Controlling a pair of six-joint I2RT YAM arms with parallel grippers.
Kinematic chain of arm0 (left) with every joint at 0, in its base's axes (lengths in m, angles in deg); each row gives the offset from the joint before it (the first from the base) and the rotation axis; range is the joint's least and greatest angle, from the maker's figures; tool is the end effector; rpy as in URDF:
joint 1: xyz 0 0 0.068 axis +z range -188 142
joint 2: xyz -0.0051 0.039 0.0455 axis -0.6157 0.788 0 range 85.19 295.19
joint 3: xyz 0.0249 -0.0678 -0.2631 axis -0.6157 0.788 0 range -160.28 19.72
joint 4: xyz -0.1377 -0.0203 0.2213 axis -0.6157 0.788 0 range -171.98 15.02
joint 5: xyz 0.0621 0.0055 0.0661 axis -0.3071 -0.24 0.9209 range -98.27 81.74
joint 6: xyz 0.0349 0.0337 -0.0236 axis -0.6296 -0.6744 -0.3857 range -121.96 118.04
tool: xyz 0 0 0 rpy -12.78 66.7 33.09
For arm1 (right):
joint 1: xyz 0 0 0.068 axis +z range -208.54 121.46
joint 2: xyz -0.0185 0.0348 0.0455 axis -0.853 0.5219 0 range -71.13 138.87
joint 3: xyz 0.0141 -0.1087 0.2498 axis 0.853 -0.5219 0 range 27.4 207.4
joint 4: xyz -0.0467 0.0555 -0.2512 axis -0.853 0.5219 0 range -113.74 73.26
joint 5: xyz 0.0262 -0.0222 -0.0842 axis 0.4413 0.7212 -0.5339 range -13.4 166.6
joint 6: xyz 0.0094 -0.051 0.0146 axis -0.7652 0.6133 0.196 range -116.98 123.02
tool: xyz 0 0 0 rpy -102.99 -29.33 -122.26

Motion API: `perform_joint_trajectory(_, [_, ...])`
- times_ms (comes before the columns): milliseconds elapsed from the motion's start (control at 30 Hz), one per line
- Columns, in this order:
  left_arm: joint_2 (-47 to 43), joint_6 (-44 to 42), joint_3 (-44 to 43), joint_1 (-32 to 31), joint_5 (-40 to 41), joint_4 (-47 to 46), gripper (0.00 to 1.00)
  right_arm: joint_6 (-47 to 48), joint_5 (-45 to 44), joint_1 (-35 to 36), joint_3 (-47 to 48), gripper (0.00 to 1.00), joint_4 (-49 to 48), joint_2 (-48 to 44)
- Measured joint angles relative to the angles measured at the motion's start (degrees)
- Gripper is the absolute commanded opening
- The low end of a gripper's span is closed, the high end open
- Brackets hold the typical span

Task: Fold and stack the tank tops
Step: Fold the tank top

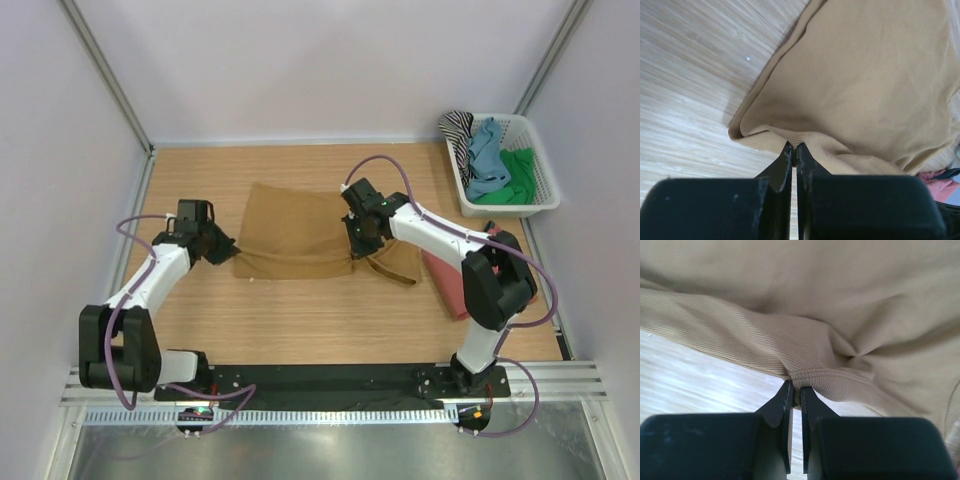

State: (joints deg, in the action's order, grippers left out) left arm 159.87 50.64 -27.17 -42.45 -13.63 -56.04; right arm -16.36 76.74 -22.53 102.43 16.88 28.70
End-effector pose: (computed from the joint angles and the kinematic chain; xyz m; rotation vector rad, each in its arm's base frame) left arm 0.2585 -0.0235 0.2188 -1.0171 2.3733 -0.5102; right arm 0.2898 0.2108 0.2256 -0.3982 2.7201 0.2813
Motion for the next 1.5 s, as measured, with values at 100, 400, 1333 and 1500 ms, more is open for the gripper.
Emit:
perform_joint_trajectory(100, [2.71,0.13,-1.77,0.46,0.22,-0.48,0.0,0.33,-0.55,-1.4,1.36,0.08,0.48,2.01])
perform_joint_trajectory(400, [8.66,1.03,-6.12,0.81,0.11,-3.41,0.0,0.72,-1.31,-4.28,5.05,0.15,1.31,5.81])
perform_joint_trajectory(1333, [11.04,-0.55,-4.59,1.53,-1.42,-9.29,0.74,-2.51,-8.52,-8.92,-11.08,0.78,-5.42,-13.75])
perform_joint_trajectory(1500, [11.08,-1.05,-2.4,1.53,-1.86,-9.29,0.71,-4.24,-9.88,-9.33,-18.71,0.72,-5.03,-18.36])
